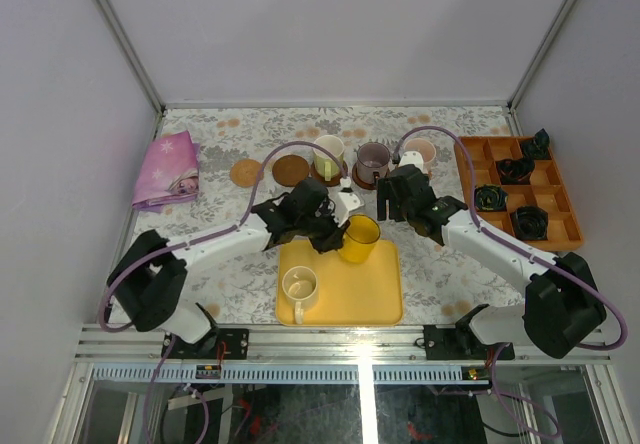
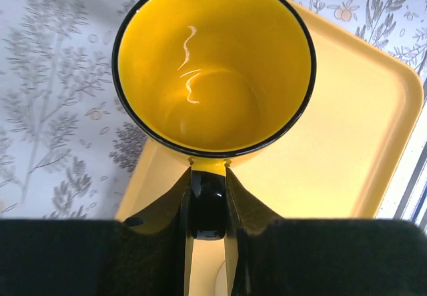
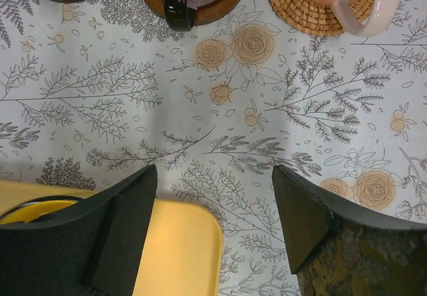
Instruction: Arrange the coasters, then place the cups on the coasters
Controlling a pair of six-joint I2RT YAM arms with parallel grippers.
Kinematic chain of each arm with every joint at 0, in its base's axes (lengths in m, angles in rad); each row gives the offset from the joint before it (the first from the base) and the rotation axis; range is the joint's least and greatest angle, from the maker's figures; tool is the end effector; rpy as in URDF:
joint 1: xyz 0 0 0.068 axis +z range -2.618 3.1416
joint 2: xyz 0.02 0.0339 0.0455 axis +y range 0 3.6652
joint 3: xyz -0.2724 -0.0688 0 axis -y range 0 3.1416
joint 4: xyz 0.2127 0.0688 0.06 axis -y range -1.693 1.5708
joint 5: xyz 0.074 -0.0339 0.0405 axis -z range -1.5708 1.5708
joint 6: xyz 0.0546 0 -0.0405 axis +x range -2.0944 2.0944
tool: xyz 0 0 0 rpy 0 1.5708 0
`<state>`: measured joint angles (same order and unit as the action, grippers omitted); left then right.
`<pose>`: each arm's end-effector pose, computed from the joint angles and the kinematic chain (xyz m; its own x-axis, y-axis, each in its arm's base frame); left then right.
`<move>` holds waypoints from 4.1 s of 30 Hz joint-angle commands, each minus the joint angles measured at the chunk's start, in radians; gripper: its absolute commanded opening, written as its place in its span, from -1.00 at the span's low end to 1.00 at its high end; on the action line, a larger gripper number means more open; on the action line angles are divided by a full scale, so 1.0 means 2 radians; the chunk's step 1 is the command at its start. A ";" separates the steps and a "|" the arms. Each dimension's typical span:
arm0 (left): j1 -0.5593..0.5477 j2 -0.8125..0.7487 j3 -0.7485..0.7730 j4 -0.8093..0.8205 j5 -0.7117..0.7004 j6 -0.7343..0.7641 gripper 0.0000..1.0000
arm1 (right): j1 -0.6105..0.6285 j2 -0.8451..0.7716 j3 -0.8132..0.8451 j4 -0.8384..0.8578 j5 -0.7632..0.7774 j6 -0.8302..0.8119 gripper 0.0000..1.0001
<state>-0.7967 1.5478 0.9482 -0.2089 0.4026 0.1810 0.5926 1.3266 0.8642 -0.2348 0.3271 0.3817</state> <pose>0.2007 -0.2359 0.2255 -0.3449 0.5897 -0.7303 0.9242 0.3493 -0.1544 0.2318 0.1349 0.2559 -0.6152 0.0110 -0.7883 -0.1028 0.9902 0.0941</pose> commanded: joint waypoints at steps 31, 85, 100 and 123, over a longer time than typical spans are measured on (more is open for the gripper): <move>0.095 -0.228 -0.118 0.215 -0.409 -0.115 -0.68 | -0.003 -0.004 0.009 0.014 0.011 -0.008 0.52; 0.215 0.116 -0.009 0.366 -0.296 -0.185 -0.63 | -0.003 -0.075 -0.004 0.062 0.087 -0.045 0.54; 0.214 0.102 -0.029 0.353 -0.294 -0.176 -0.38 | -0.003 -0.063 0.000 0.068 0.076 -0.041 0.54; 0.196 0.084 -0.041 0.323 -0.298 -0.173 -0.28 | -0.003 -0.054 0.006 0.068 0.077 -0.040 0.54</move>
<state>-0.3916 1.7649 0.8833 0.4107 -0.1799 -0.1810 0.5915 1.2163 0.8528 -0.1436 0.4770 0.2947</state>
